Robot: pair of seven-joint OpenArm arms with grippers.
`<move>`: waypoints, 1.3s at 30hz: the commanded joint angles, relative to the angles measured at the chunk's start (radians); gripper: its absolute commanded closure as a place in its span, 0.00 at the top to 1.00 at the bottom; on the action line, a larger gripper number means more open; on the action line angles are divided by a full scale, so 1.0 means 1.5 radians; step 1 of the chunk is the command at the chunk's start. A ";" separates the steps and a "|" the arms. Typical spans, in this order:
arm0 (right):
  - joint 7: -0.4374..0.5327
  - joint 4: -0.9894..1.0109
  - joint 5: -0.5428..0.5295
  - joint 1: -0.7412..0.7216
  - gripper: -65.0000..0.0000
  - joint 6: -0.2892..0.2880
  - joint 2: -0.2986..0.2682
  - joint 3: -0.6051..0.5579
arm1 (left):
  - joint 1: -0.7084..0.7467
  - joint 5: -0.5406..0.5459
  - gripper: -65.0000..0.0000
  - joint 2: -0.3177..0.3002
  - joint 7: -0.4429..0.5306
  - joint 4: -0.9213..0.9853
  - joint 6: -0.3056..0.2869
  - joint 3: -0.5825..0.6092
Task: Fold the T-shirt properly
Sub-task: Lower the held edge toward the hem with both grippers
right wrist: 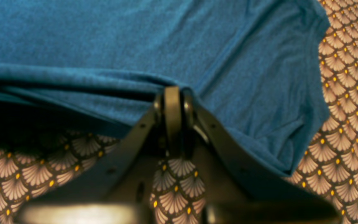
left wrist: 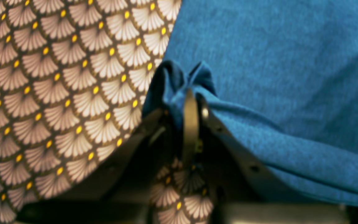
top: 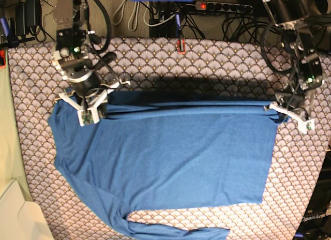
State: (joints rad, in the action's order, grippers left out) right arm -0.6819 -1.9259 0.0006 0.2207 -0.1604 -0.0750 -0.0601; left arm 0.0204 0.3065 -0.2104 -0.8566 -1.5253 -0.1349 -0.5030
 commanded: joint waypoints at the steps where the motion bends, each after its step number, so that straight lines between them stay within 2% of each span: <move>1: 0.013 0.000 0.003 -0.015 0.00 0.002 -0.004 0.001 | -0.017 -0.002 0.01 -0.010 0.012 -0.003 0.003 -0.004; 24: 0.019 0.198 0.003 -0.162 0.00 0.002 -0.013 0.000 | -0.138 -0.002 0.01 -0.011 0.017 0.119 0.003 -0.003; 30: 0.020 0.232 0.003 -0.196 0.00 0.002 -0.034 -0.054 | -0.152 -0.002 0.01 -0.011 0.018 0.119 0.003 -0.003; 39: 0.020 0.270 0.003 -0.212 0.00 0.002 -0.034 -0.058 | -0.173 -0.002 0.01 -0.011 0.019 0.183 0.003 -0.003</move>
State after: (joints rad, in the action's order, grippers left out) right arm -0.6689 -1.5066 0.0006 -0.0818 -0.1604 -0.1211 -0.1509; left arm -0.2108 0.2974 -0.2123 -0.8486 -1.2316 -0.1310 -0.5030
